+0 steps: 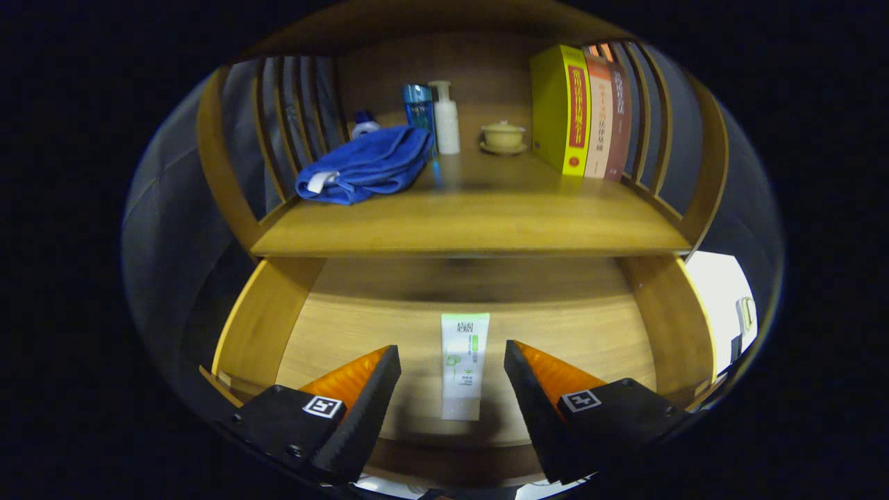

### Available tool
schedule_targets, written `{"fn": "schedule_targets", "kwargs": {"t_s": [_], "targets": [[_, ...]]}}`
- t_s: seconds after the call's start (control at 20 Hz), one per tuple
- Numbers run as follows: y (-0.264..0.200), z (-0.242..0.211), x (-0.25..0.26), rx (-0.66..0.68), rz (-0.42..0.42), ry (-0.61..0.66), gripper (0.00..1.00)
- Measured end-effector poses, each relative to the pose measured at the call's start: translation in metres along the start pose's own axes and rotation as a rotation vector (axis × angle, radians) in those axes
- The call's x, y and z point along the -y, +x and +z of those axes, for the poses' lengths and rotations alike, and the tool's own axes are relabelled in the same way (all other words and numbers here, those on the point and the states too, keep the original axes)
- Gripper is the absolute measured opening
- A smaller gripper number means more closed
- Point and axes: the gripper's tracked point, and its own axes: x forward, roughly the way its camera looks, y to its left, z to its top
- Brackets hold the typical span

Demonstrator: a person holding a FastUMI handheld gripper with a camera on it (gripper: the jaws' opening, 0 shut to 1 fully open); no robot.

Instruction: Pull open the drawer, take out the items inside it, and place them on the countertop above the cabinet.

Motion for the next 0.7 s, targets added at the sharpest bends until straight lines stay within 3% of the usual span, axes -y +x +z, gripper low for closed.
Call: {"fn": "schedule_targets", "kwargs": {"t_s": [0.4,0.6,0.7], "targets": [[0.035,-0.036,0.01,-0.263,-0.046,0.015,0.95],[0.045,-0.05,0.013,-0.329,-0.061,0.029,0.91],[0.048,-0.054,0.016,-0.344,-0.073,0.033,0.85]]}}
